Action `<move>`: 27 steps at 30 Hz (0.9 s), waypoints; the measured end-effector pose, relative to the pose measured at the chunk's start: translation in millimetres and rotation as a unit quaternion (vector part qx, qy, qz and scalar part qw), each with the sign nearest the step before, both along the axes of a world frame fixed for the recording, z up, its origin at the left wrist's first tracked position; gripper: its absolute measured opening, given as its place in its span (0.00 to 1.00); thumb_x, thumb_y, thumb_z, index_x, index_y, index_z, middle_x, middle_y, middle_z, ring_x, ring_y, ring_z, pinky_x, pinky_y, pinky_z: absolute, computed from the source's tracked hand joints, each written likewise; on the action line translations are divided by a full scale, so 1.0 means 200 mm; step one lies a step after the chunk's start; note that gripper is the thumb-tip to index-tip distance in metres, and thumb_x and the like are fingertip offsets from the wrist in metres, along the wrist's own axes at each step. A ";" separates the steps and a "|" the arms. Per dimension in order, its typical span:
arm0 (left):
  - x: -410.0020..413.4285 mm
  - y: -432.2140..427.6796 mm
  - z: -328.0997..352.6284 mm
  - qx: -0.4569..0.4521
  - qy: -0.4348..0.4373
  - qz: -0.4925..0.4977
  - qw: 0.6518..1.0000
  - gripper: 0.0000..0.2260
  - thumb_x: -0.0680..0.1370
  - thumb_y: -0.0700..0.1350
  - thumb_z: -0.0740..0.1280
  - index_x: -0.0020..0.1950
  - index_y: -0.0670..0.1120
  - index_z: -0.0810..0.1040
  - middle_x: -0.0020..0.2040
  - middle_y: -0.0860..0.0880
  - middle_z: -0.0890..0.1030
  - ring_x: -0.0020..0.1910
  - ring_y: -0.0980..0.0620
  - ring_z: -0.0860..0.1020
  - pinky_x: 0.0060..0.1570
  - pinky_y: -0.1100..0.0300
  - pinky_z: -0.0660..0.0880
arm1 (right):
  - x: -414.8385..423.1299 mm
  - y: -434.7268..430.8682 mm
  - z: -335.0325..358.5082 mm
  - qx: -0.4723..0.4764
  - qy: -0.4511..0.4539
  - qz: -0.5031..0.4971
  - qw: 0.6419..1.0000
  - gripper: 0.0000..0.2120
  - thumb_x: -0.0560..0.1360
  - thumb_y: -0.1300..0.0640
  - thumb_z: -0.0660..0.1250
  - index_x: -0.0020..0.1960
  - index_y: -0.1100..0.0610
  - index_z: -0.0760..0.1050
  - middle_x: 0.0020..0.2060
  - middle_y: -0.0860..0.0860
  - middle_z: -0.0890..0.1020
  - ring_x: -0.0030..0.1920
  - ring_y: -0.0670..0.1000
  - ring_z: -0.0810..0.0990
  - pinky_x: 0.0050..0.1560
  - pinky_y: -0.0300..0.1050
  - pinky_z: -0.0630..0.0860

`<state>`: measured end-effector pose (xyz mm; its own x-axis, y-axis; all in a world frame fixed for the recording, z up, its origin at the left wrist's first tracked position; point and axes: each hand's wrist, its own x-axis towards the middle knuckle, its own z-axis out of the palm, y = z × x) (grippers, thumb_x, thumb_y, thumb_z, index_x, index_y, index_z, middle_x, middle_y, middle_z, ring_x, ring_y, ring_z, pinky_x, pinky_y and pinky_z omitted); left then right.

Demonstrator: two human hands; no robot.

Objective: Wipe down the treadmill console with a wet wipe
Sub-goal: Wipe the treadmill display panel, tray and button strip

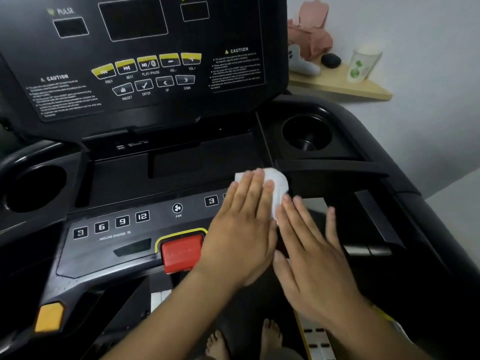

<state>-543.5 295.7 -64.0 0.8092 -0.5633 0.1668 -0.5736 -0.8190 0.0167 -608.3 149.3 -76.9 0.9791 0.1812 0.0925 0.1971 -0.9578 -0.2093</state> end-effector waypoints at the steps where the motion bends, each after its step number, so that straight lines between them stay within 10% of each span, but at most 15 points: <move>1: 0.03 0.01 0.01 -0.001 0.004 0.008 1.000 0.27 0.82 0.51 0.46 0.78 0.38 0.54 0.79 0.37 0.55 0.79 0.41 0.51 0.76 0.45 0.55 | 0.05 0.01 0.03 0.008 0.003 0.001 1.000 0.30 0.80 0.45 0.46 0.78 0.55 0.47 0.79 0.51 0.48 0.78 0.47 0.43 0.74 0.62 0.40; 10: -0.23 0.09 -0.01 -0.023 0.029 -0.020 0.999 0.25 0.82 0.53 0.49 0.77 0.43 0.62 0.78 0.40 0.60 0.78 0.44 0.55 0.75 0.48 0.56 | -0.10 -0.05 0.10 0.054 -0.037 0.051 0.997 0.27 0.74 0.53 0.55 0.71 0.62 0.68 0.73 0.54 0.68 0.77 0.51 0.58 0.73 0.59 0.54; 18: -0.05 0.09 0.02 0.029 0.035 0.019 0.999 0.29 0.81 0.55 0.40 0.80 0.44 0.47 0.79 0.37 0.45 0.78 0.39 0.42 0.77 0.45 0.49 | 0.16 0.04 0.09 -0.020 0.022 0.045 0.999 0.33 0.80 0.39 0.34 0.78 0.56 0.48 0.79 0.51 0.50 0.78 0.45 0.44 0.75 0.59 0.43; 27: -0.12 0.17 -0.01 -0.006 0.002 0.054 0.999 0.24 0.82 0.53 0.51 0.76 0.46 0.66 0.76 0.40 0.64 0.76 0.43 0.61 0.72 0.38 0.60 | 0.12 -0.04 0.04 -0.050 -0.016 0.078 0.996 0.26 0.83 0.45 0.41 0.76 0.55 0.59 0.77 0.48 0.58 0.77 0.45 0.49 0.73 0.62 0.48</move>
